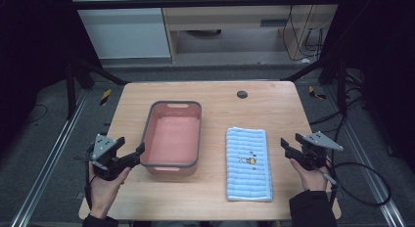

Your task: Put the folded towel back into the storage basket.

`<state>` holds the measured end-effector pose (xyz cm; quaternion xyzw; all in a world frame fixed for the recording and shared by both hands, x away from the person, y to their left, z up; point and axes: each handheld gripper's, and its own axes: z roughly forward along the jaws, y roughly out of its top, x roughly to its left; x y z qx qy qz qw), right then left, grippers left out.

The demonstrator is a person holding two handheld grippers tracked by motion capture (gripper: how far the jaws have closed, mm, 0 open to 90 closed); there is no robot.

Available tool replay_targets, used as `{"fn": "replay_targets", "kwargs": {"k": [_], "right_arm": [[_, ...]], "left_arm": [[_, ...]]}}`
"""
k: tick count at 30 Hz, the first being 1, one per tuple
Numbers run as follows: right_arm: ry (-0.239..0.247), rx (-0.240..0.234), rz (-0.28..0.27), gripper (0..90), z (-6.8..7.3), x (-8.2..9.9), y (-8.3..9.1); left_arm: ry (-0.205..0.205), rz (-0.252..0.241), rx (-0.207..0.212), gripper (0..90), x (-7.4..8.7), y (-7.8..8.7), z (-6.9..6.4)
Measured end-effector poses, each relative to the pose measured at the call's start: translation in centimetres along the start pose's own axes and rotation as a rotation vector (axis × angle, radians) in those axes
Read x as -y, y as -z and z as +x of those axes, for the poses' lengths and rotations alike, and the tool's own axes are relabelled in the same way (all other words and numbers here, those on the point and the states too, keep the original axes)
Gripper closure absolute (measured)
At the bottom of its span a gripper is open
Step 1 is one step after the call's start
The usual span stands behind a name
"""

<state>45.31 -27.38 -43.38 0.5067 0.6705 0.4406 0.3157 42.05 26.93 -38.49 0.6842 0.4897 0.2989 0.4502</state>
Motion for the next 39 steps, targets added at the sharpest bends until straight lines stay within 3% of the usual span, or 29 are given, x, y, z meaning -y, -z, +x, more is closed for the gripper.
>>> {"fn": "replay_targets", "kwargs": {"k": [10, 18, 32, 35, 39], "right_arm": [[0.01, -0.017, 0.003, 40.2, 0.2, -0.8, -0.2], [0.016, -0.028, -0.001, 41.2, 0.1, -1.8, -0.3], [0.051, -0.068, 0.009, 41.7, 1.7, -4.6, -1.6], [0.056, -0.07, 0.006, 41.6, 1.8, -4.9, -1.8], [0.054, -0.07, 0.015, 41.5, 1.7, -5.3, -2.3]], "left_arm": [[-0.025, 0.015, 0.052, 28.2, -0.1, -0.4, -2.4], [-0.041, -0.001, 0.072, 31.1, -0.6, -0.5, -3.8], [-0.102, 0.025, 0.166, 32.8, -0.8, -3.0, -9.3], [-0.106, 0.031, 0.171, 33.1, -0.8, -3.4, -10.0], [-0.116, 0.036, 0.207, 33.4, -0.8, -4.3, -11.9]]}}
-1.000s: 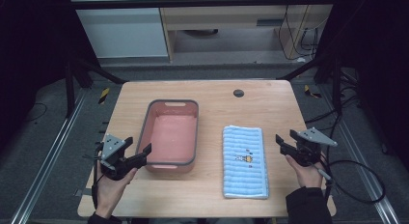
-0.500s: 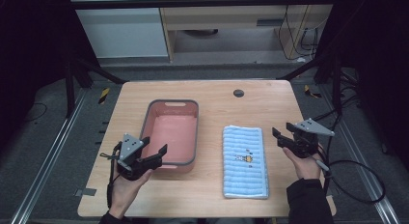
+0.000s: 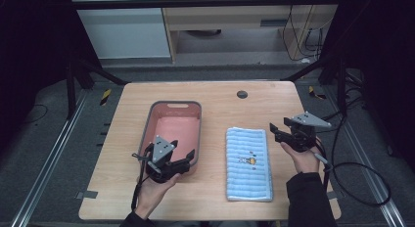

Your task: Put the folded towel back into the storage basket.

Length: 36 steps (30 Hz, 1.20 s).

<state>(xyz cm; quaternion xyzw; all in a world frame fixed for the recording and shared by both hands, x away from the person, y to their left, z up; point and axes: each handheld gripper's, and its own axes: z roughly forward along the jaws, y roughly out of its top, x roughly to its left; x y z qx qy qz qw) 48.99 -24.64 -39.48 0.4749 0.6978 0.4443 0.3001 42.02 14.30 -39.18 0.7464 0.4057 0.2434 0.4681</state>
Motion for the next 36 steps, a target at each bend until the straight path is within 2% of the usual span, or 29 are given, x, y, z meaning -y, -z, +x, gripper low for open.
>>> {"fn": "replay_targets", "kwargs": {"k": [4, 9, 11, 14, 17, 18, 23, 30, 34, 36], "right_arm": [[-0.004, 0.001, 0.009, 41.1, -0.2, -0.2, -0.6], [0.003, 0.009, 0.009, 40.4, -0.3, -0.4, -1.2], [0.001, 0.004, 0.012, 39.9, -0.5, -0.4, -1.8], [-0.011, -0.001, 0.023, 39.6, -0.6, -0.3, -2.2], [-0.004, 0.004, 0.028, 39.4, -0.7, -0.2, -2.5], [-0.001, 0.014, 0.031, 39.2, -0.9, -0.2, -2.9], [-0.019, 0.012, 0.036, 39.4, -1.4, 0.0, -3.7], [-0.01, 0.007, 0.063, 40.0, -1.7, 0.5, -5.0], [-0.012, -0.01, 0.082, 40.8, -1.5, 1.0, -5.9], [0.0, -0.01, 0.104, 41.4, -1.3, 1.4, -6.5]], "left_arm": [[-0.003, 0.0, 0.024, 33.8, -0.2, -0.9, -1.4], [-0.029, 0.015, 0.041, 33.9, -0.1, -1.9, -2.7], [-0.027, 0.023, 0.061, 34.0, 0.1, -2.6, -3.5], [-0.036, 0.032, 0.068, 34.1, 0.3, -3.3, -4.2], [-0.044, 0.042, 0.078, 34.2, 0.5, -3.8, -4.7], [-0.054, 0.054, 0.086, 34.3, 0.8, -4.3, -5.2], [-0.056, 0.075, 0.1, 34.9, 1.2, -5.4, -6.0], [-0.056, 0.107, 0.115, 36.2, 2.4, -6.7, -6.9], [-0.067, 0.133, 0.12, 37.2, 3.2, -7.4, -7.4], [-0.058, 0.14, 0.126, 37.8, 3.6, -7.7, -7.6]]}}
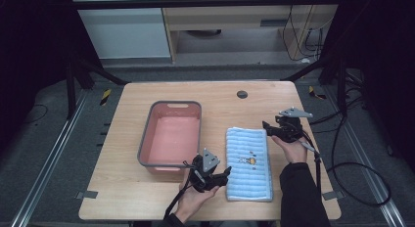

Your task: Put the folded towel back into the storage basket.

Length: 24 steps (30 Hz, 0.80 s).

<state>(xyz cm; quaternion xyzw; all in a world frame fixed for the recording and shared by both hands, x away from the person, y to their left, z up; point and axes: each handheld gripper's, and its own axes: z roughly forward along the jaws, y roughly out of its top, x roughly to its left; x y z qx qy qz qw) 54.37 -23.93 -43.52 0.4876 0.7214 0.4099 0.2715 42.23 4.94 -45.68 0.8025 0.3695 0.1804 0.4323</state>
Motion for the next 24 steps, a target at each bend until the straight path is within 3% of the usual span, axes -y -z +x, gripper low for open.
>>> {"fn": "replay_targets", "kwargs": {"k": [8, 24], "right_arm": [[0.018, -0.009, 0.055, 43.4, 0.4, 1.2, -1.7], [0.015, -0.012, 0.141, 46.9, 0.5, 3.2, -3.6]], "left_arm": [[-0.006, 0.045, 0.009, 39.3, 1.4, -1.1, -0.5], [-0.02, 0.117, 0.038, 43.1, 2.8, -2.6, -1.7]]}}
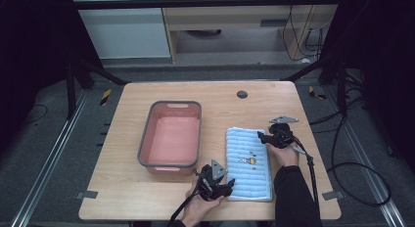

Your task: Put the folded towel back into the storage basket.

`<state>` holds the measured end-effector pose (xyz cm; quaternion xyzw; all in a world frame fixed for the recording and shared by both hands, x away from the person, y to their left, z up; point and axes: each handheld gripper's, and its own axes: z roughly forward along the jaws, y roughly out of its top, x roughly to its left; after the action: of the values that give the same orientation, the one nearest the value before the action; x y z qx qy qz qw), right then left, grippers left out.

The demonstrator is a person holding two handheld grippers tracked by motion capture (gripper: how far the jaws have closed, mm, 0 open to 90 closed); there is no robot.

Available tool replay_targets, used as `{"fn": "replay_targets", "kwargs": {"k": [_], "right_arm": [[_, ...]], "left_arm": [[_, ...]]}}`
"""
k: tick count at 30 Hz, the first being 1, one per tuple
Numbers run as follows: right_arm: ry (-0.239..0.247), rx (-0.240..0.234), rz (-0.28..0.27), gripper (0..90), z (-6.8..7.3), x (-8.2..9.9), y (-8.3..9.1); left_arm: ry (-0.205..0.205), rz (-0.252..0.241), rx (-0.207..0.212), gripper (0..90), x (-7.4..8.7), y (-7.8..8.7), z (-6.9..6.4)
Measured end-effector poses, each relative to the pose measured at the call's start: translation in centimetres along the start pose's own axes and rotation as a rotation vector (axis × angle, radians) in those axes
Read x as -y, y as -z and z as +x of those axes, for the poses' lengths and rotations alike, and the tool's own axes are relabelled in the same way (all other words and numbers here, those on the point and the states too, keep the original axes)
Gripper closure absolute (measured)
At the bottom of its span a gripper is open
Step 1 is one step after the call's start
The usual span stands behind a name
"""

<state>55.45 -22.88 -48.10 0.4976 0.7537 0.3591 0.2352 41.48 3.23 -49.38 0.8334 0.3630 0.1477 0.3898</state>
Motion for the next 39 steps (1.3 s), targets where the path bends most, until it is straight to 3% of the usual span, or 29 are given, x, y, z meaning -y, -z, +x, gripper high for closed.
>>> {"fn": "replay_targets", "kwargs": {"k": [8, 17, 25, 31, 39], "right_arm": [[-0.008, -0.009, 0.05, 48.4, -0.1, 0.9, -0.8], [-0.024, -0.027, 0.067, 51.9, -0.2, 1.3, -1.1], [-0.051, -0.05, 0.066, 59.8, -0.2, 1.5, -1.3], [-0.057, -0.072, 0.075, 73.5, 0.2, 1.4, -1.2], [-0.033, -0.068, 0.074, 83.0, 0.6, 1.3, -1.1]], "left_arm": [[-0.005, 0.011, -0.001, 48.4, 0.2, -0.4, -0.3], [0.029, 0.03, 0.012, 54.5, 0.3, -0.9, -0.5], [0.041, 0.048, 0.026, 65.8, 0.0, -0.9, -0.7], [0.07, 0.065, 0.038, 73.2, -0.2, -1.0, -0.7], [0.067, 0.045, 0.022, 82.8, -0.1, -0.9, -1.0]]}}
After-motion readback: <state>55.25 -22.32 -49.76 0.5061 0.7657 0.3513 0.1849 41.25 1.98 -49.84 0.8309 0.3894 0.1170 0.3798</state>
